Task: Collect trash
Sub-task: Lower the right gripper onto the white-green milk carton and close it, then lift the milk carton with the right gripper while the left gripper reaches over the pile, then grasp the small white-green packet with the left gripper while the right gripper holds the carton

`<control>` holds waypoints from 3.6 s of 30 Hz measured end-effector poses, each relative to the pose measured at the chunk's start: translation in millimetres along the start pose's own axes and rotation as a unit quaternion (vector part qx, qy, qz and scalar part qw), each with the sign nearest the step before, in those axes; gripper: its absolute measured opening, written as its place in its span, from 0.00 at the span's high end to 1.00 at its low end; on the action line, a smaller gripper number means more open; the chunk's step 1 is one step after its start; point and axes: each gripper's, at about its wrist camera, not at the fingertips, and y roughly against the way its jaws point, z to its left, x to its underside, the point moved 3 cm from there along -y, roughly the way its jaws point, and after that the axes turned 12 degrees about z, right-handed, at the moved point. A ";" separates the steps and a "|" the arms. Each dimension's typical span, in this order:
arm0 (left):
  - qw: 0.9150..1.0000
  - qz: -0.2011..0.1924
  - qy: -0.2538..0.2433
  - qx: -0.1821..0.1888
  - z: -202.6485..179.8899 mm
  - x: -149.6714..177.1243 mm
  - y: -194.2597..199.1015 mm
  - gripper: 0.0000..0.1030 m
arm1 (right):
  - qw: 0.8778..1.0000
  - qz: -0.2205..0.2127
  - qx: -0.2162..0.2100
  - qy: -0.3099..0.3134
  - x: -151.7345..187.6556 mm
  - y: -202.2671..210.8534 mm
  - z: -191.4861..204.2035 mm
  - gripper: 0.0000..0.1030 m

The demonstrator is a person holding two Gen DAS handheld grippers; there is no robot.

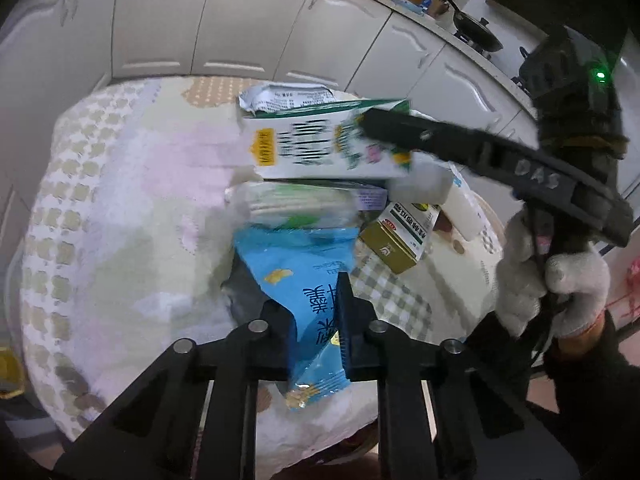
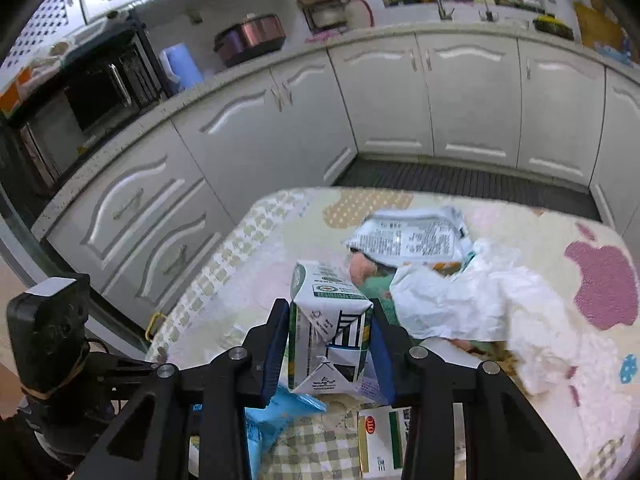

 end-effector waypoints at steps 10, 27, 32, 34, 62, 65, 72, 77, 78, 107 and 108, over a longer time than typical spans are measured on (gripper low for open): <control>0.999 -0.022 -0.028 -0.010 -16.4 9.2 39.3 0.94 | 0.997 -0.075 0.014 -0.014 13.7 71.4 -11.4 0.65; 0.990 0.053 -0.044 0.121 -59.8 6.0 7.3 0.94 | 0.989 -0.132 0.045 -0.047 44.4 146.9 -44.7 0.65; 0.988 0.099 -0.049 0.105 -65.6 17.1 -16.4 0.94 | 0.989 -0.132 0.044 -0.052 47.8 148.7 -47.3 0.65; 0.988 0.097 -0.047 0.107 -67.1 20.0 -14.0 0.94 | 0.989 -0.134 0.045 -0.051 48.9 149.0 -47.8 0.65; 0.994 0.045 -0.076 0.064 -71.1 1.9 14.9 0.82 | 0.988 -0.135 0.045 -0.058 64.3 156.6 -56.1 0.65; 0.995 0.045 -0.066 0.058 -66.9 3.0 7.5 0.68 | 0.988 -0.134 0.046 -0.056 64.9 156.0 -55.1 0.65; 0.997 0.053 -0.053 -0.015 -60.8 10.9 -20.9 0.55 | 0.987 -0.138 0.045 -0.068 69.8 160.6 -63.4 0.65; 0.996 0.071 -0.025 -0.041 -52.6 14.7 -46.4 0.55 | 0.988 -0.134 0.041 -0.067 72.1 158.5 -64.1 0.65; 0.997 0.069 -0.016 -0.044 -50.6 14.2 -50.0 0.55 | 0.988 -0.134 0.040 -0.067 72.8 157.9 -64.4 0.65; 0.999 0.050 -0.004 0.001 -52.2 5.7 -49.4 0.92 | 0.986 -0.139 0.038 -0.088 89.2 162.7 -81.4 0.65; 0.999 0.049 -0.007 0.004 -53.0 7.0 -46.4 0.93 | 0.985 -0.140 0.037 -0.090 89.6 163.2 -82.1 0.65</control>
